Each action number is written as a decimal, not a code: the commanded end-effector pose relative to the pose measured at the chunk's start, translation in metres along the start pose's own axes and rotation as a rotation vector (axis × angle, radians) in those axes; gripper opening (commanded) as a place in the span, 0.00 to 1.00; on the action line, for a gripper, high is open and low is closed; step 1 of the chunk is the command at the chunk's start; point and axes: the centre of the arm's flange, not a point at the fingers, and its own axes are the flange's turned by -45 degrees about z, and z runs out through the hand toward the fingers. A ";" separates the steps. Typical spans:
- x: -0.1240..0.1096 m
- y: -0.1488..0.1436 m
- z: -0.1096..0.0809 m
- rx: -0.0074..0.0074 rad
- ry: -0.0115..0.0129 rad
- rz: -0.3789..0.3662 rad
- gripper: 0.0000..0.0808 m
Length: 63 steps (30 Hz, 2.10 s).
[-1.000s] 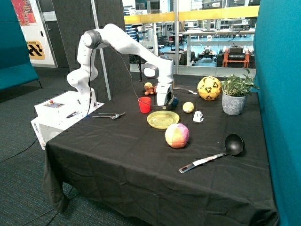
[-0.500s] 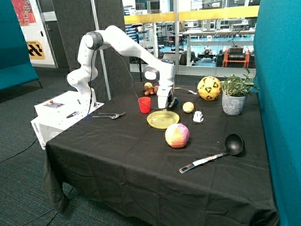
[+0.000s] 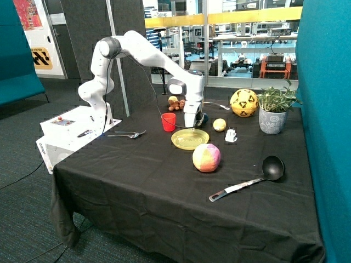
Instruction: Set the table
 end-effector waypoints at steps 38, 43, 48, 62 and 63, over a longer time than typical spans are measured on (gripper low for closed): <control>-0.010 0.006 0.018 -0.0006 0.0004 -0.003 0.00; -0.011 0.007 0.016 -0.0006 0.0004 -0.002 0.00; -0.008 0.009 0.007 -0.0006 0.0004 -0.003 0.00; 0.001 0.014 -0.019 -0.0006 0.0004 -0.008 0.00; 0.001 0.014 -0.021 -0.0006 0.0004 -0.009 0.00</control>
